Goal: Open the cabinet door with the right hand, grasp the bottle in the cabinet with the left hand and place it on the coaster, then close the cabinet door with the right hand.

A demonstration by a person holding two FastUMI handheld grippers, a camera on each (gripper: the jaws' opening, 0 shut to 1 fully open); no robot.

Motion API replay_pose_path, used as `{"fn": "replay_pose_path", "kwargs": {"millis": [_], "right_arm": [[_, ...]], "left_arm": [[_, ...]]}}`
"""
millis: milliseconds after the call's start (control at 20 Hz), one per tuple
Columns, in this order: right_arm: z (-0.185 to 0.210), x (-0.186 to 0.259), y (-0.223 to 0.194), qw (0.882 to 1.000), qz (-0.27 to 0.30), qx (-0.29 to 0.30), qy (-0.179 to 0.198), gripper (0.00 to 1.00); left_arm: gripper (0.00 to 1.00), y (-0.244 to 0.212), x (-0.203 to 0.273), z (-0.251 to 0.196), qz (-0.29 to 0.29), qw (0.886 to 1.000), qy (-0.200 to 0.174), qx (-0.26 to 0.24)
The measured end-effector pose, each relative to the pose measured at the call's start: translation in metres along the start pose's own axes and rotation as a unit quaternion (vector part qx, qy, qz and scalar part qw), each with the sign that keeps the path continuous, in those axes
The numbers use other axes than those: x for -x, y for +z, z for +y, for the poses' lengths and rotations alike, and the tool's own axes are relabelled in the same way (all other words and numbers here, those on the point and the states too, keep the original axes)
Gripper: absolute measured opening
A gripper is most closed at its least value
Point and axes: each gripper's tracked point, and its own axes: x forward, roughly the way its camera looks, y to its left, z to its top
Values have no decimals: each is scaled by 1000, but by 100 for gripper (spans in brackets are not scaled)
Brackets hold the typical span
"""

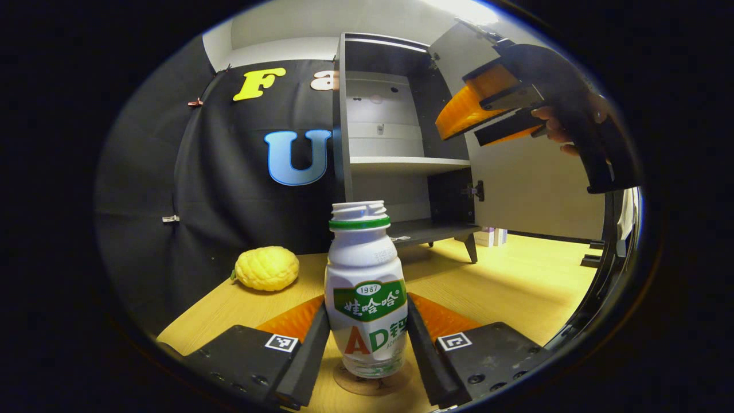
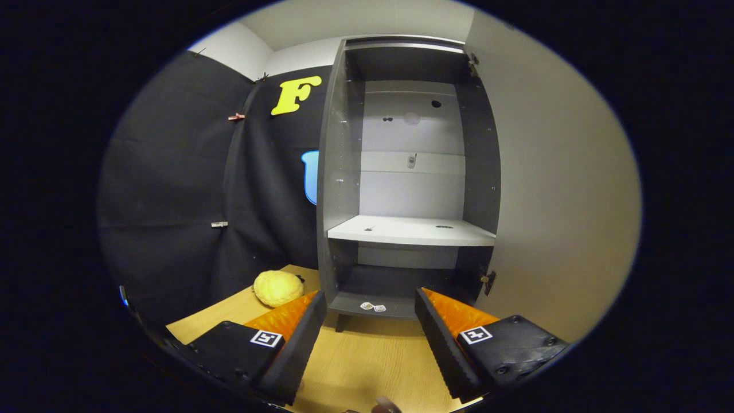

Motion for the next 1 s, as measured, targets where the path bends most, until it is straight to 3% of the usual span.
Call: {"fn": "replay_pose_path", "kwargs": {"millis": [150,350,650,850,1000], "right_arm": [[8,-2,-3,1000,0,11,6,98],[23,-8,-4,999,7,-7,34,98],[18,-13,-11,999,18,-5,26,98],[16,-13,-13,999,26,-6,28,98],[14,-8,-9,999,29,3,27,98]], "left_arm": [[74,-9,-3,-3,-2,1000,-9,-15],[74,-23,-1,-7,4,1000,-13,6],[77,-31,-1,-4,8,1000,-18,-14],[96,-23,-2,-4,4,1000,-25,1],[96,3,-1,-2,-14,999,-25,19]]}}
